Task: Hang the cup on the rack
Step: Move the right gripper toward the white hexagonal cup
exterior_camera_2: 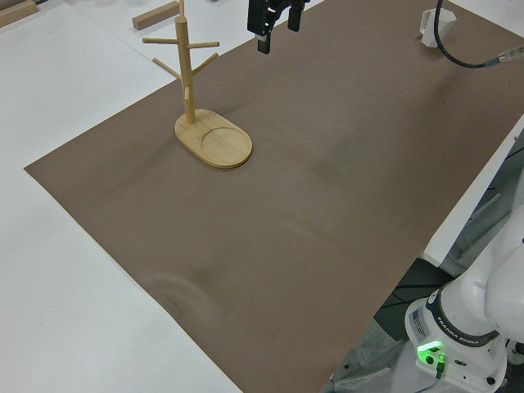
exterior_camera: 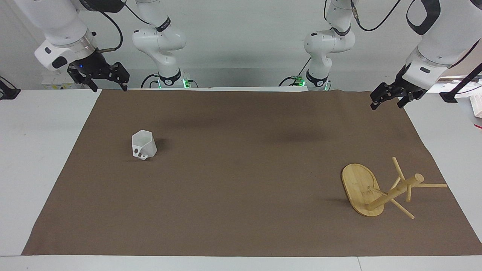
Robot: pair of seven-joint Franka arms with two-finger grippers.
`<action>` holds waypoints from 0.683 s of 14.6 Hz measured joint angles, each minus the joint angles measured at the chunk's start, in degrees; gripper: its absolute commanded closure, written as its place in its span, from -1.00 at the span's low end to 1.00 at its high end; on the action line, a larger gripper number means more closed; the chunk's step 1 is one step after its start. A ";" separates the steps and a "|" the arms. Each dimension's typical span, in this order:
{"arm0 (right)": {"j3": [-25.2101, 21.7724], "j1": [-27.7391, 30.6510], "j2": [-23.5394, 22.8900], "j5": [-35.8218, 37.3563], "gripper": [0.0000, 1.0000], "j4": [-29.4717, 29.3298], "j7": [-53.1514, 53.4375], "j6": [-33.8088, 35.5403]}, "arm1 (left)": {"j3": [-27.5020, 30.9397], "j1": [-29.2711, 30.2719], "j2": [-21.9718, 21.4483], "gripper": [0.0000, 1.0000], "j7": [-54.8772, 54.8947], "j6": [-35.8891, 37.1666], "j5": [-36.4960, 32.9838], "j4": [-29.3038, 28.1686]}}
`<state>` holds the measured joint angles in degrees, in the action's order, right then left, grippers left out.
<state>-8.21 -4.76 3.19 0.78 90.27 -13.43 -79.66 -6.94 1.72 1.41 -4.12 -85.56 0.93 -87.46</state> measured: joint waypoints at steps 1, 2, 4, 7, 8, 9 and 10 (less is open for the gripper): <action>-0.04 0.52 -0.01 0.00 -1.00 0.03 -7.55 -1.16 | 0.00 0.00 0.00 -1.00 0.00 0.00 0.00 0.00; -0.07 1.70 -0.02 -0.40 -1.00 0.09 -14.67 -2.09 | 0.00 0.00 0.00 -1.00 0.00 0.00 0.00 0.00; -0.15 6.10 -0.43 -4.71 -1.00 0.57 -28.69 -3.20 | 0.00 0.00 0.00 -1.00 0.00 0.00 0.00 0.00; -0.36 14.72 -3.72 -14.93 -1.00 1.88 -50.67 -5.11 | 0.00 0.00 0.00 -1.00 0.00 0.01 0.00 0.00; -0.42 17.59 -5.75 -19.14 -1.00 2.38 -58.29 -5.54 | 0.00 0.00 0.00 -1.00 0.00 0.01 0.00 0.00; -0.50 20.47 -8.04 -23.86 -1.00 3.13 -65.84 -5.92 | 0.00 0.00 0.00 -1.00 0.00 0.01 0.00 0.00; -0.57 23.29 -10.57 -28.36 -1.00 3.97 -72.97 -6.12 | 0.00 0.00 0.00 -1.00 0.00 0.01 0.00 0.00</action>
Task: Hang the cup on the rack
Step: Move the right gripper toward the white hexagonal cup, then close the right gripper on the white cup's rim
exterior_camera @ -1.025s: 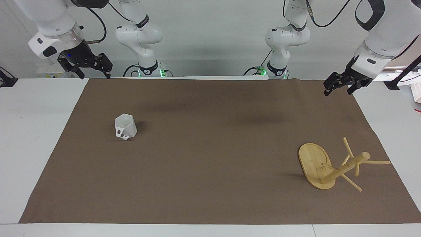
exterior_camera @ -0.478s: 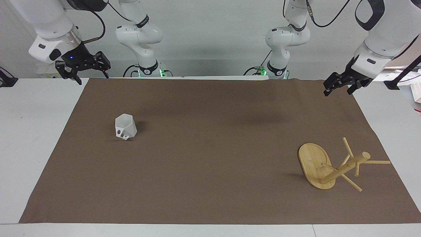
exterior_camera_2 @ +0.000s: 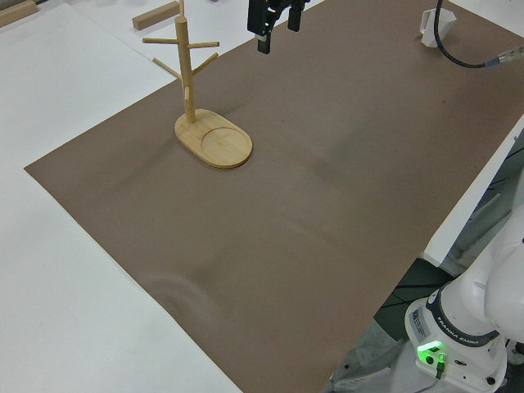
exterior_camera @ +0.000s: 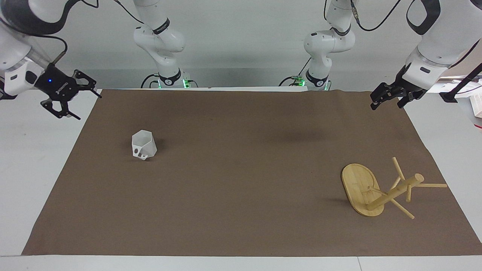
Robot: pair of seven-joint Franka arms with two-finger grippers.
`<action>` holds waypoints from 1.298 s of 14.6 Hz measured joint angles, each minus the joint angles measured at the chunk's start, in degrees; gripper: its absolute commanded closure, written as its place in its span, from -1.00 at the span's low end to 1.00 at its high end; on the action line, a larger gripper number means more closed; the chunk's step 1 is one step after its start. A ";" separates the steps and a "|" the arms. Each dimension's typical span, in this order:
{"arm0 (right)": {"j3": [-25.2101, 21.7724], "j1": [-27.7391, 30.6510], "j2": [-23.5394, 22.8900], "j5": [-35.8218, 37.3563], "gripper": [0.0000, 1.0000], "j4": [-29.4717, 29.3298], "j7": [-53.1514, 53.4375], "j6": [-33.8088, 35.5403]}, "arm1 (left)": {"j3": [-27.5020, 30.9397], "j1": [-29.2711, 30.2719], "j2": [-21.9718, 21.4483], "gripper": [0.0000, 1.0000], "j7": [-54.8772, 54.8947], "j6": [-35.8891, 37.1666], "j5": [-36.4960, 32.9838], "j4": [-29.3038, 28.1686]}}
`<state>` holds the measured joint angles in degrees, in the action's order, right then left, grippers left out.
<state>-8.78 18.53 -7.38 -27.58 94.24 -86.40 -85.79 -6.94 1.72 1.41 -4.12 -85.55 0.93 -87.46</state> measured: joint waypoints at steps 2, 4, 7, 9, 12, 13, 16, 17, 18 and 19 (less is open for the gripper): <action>-0.09 4.94 -5.65 -7.47 -1.00 1.94 -14.76 0.01 | 0.00 0.00 0.00 -1.00 0.00 0.00 0.00 0.00; -0.11 7.53 -10.28 -13.95 -1.00 6.34 -28.94 -0.08 | 0.00 0.00 0.00 -1.00 0.00 0.00 0.00 0.00; 0.07 7.83 -14.18 -19.11 -1.00 13.78 -46.41 -1.70 | 0.00 0.00 0.00 -1.00 0.00 0.00 0.00 0.00; 0.26 7.27 -14.56 -21.56 -1.00 17.61 -52.18 -3.39 | 0.00 0.00 0.00 -1.00 0.00 0.01 0.00 0.00; 0.78 7.04 -13.98 -23.40 -1.00 21.50 -55.86 -6.06 | 0.00 0.00 0.00 -1.00 0.00 0.01 0.00 0.00; 0.91 6.70 -13.82 -24.33 -1.00 22.31 -56.21 -7.05 | 0.00 0.00 0.00 -1.00 0.00 0.01 0.00 0.00; 0.99 4.46 -13.11 -27.51 -1.00 25.01 -56.29 -9.80 | 0.00 0.00 0.00 -1.00 0.00 -0.04 0.00 0.00; 1.01 3.86 -12.84 -28.43 -1.00 26.15 -56.29 -10.49 | 0.00 0.00 0.00 -1.00 0.00 -0.09 0.00 0.00; 1.02 3.24 -12.57 -29.23 -1.00 27.19 -56.29 -11.16 | 0.00 0.00 0.00 -1.00 0.00 -0.15 0.00 0.00; 1.02 2.76 -12.41 -29.70 -1.00 27.88 -56.29 -11.59 | 0.00 0.00 0.00 -1.00 0.00 -0.18 0.00 0.00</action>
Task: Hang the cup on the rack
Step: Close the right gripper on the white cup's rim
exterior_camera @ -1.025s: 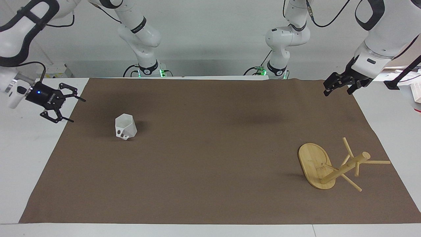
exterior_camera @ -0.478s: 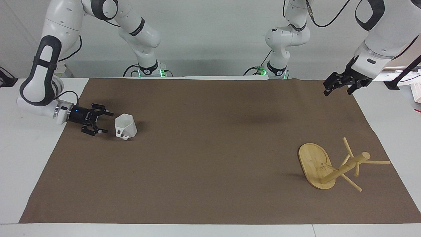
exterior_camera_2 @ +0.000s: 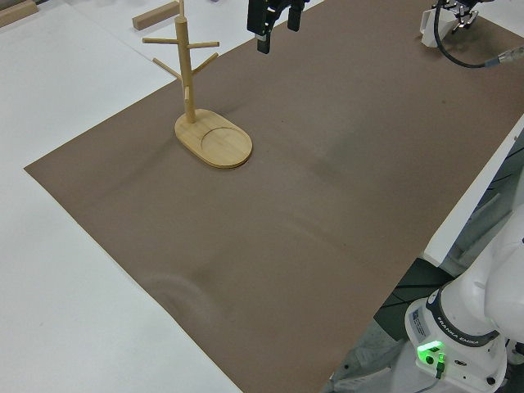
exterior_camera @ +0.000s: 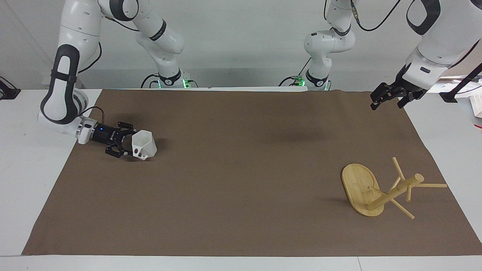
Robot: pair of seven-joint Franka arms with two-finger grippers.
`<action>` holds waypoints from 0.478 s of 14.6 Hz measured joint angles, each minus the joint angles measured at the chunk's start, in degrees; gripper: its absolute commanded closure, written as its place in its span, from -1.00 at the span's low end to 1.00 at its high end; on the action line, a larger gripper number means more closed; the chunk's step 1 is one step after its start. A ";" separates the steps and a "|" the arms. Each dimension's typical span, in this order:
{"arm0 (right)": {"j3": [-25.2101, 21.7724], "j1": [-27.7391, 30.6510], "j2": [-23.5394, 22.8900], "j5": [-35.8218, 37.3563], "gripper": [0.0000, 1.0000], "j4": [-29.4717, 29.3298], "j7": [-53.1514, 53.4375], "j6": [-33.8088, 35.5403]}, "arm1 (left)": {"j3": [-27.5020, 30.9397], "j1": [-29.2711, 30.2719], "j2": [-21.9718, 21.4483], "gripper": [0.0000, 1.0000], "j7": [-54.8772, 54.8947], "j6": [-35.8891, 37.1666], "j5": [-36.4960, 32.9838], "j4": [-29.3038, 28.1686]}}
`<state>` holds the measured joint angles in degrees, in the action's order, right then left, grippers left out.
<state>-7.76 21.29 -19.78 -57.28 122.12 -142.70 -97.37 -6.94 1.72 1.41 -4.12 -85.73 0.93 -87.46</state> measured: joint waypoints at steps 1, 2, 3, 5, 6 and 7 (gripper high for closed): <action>0.01 -0.25 0.12 -0.08 -1.00 0.35 0.00 -0.36 | 0.00 0.00 0.00 -1.00 0.00 -0.01 0.00 0.00; 0.01 -0.33 0.24 -0.08 -1.00 0.50 0.00 -0.48 | 0.00 0.00 0.00 -1.00 0.00 -0.01 0.00 0.00; 0.00 -0.37 0.36 -0.09 -1.00 0.62 0.00 -0.58 | 0.00 0.00 0.00 -1.00 0.00 -0.02 0.00 0.00; 0.00 -0.49 0.49 -0.09 -1.00 1.06 0.00 -0.77 | 0.00 0.00 0.00 -1.00 0.04 -0.44 0.00 0.00; 0.00 -0.83 0.50 -0.28 -1.00 1.25 -0.03 -0.77 | -0.02 0.00 0.00 -1.00 0.06 -0.96 0.00 0.00; 0.00 -1.29 0.51 -0.87 -1.00 1.39 -0.06 -0.89 | -0.08 0.00 0.00 -1.00 0.08 -1.21 0.00 0.00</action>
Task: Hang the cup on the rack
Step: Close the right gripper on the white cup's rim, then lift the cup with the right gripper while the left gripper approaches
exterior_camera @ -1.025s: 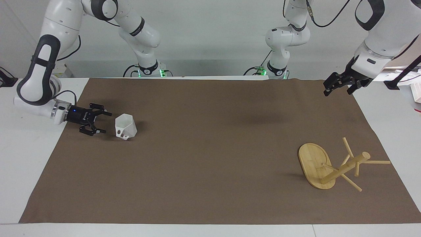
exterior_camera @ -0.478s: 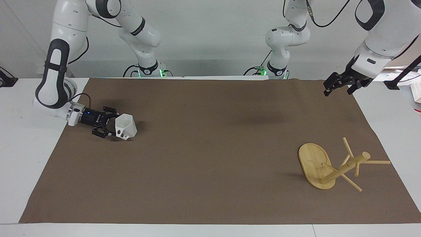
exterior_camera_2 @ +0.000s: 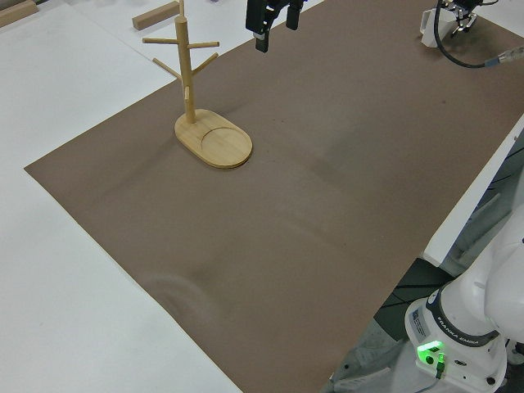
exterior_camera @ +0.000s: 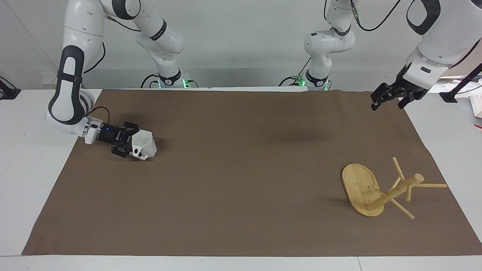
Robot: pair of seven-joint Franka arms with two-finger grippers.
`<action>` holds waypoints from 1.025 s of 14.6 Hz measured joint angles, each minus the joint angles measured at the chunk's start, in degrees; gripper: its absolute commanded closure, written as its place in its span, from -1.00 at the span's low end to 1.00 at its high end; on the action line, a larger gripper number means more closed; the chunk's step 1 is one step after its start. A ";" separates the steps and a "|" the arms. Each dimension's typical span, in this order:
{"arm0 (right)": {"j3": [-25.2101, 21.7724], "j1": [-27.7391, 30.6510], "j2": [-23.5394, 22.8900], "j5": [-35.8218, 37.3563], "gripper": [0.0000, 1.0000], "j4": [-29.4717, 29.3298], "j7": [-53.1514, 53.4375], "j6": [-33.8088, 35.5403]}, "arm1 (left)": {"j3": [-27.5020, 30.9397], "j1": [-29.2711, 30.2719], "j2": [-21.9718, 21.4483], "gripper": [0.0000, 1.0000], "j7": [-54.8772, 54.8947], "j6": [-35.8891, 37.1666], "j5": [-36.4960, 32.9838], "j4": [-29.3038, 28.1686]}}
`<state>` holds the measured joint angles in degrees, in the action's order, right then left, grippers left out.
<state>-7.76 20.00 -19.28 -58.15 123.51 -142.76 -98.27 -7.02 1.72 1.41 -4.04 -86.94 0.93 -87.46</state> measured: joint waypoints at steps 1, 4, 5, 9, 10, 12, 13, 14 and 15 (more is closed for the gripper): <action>0.01 -0.49 0.03 -0.74 -1.00 0.21 -0.02 -0.50 | -0.05 0.00 0.00 -1.00 0.02 -0.05 0.00 0.00; 0.00 -1.60 0.07 -1.50 -0.99 1.07 -0.09 -1.49 | -0.10 0.00 0.00 -1.00 0.07 -0.08 0.00 -0.02; 0.02 -1.96 0.08 -1.50 -0.81 1.15 -0.21 -1.55 | -0.10 0.00 0.00 -1.00 0.08 -0.08 0.00 -0.13; 0.04 -3.62 0.44 -1.55 0.39 1.10 -0.28 -3.04 | -0.19 -0.01 0.00 -1.00 0.19 -0.21 0.00 -0.81; 0.05 -4.24 0.60 -1.55 0.49 1.06 -0.28 -3.17 | -0.24 -0.01 0.00 -1.00 0.25 -0.84 0.00 -0.97; 0.09 -6.11 0.83 -1.67 0.51 0.66 0.31 -2.88 | -0.52 -0.14 -0.01 -1.00 0.42 -3.88 0.00 -1.31; 0.16 -7.65 0.96 -2.25 0.51 0.20 2.40 -2.35 | -0.69 -0.68 0.00 -1.00 0.45 -5.03 0.02 -1.45; 0.29 -9.73 1.31 -3.61 0.51 -0.35 5.24 -1.93 | -0.80 -1.88 0.00 -1.00 0.44 -5.80 0.02 -1.51; 0.46 -12.50 2.20 -5.14 0.51 -1.02 8.53 -1.95 | -0.92 -3.35 -0.01 -1.00 0.21 -6.43 0.02 -1.52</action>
<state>-7.30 7.50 -17.07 -63.30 122.49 -134.22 -100.21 -7.94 -1.63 1.41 -3.83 -93.37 0.95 -88.98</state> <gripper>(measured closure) 0.220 0.000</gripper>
